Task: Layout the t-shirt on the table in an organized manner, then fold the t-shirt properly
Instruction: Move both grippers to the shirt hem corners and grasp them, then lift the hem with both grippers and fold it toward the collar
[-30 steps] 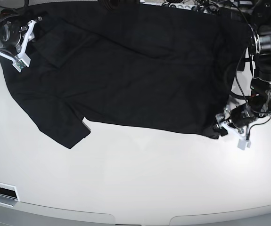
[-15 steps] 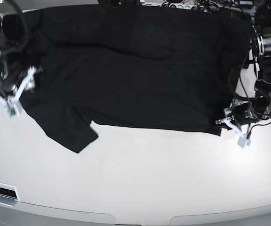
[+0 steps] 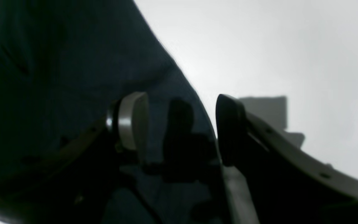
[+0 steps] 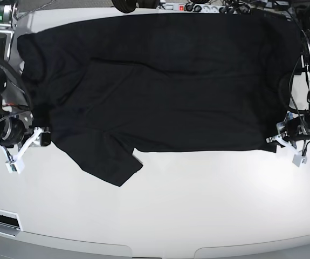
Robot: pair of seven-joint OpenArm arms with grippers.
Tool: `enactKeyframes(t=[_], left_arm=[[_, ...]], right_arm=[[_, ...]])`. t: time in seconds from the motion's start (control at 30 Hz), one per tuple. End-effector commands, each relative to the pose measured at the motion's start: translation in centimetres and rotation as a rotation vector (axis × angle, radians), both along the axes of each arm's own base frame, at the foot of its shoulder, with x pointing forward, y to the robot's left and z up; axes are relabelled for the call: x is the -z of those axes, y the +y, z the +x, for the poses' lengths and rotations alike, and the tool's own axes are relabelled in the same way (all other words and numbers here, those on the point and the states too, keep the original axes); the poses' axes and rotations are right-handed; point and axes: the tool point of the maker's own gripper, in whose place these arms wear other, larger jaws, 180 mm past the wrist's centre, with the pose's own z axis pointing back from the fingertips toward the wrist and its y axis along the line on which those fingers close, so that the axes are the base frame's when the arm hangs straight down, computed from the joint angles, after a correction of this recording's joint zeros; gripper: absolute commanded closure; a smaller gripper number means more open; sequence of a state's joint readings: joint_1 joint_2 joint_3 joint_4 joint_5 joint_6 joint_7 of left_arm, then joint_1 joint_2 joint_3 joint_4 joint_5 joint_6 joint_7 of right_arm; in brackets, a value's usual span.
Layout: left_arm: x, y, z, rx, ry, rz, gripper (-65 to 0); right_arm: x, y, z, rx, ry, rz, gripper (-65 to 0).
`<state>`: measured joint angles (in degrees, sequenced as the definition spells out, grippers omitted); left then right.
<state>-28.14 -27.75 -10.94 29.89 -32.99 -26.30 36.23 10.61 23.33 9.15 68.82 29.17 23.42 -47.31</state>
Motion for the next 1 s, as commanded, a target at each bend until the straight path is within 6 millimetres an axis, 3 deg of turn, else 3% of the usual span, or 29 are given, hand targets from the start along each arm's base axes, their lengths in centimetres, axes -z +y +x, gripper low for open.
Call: enactKeyframes(t=[0.0, 0.47, 0.8, 0.9, 0.97], left_arm=[[-1.7, 0.9, 1.4, -0.010, -0.051, 0.010, 0.0], [-2.4, -0.2, 1.9, 0.013, -0.093, -0.047, 0.0], [-2.4, -0.3, 1.8, 0.014, -0.090, -0.053, 0.0], [-2.5, -0.5, 1.9, 0.027, -0.096, -0.057, 0.0], [-2.6, -0.8, 1.9, 0.043, -0.103, -0.062, 0.0]], right_arm=[[-2.0, -0.7, 1.9, 0.006, -0.069, 0.007, -36.5], [2.1, -1.3, 3.1, 0.107, -0.028, 0.180, -36.6], [3.0, 4.6, 3.2, 0.012, -0.024, 0.279, -36.4], [2.9, 5.5, 3.2, -0.015, -0.032, 0.294, -36.3], [2.7, 5.5, 3.4, -0.022, -0.050, 0.297, -32.3]])
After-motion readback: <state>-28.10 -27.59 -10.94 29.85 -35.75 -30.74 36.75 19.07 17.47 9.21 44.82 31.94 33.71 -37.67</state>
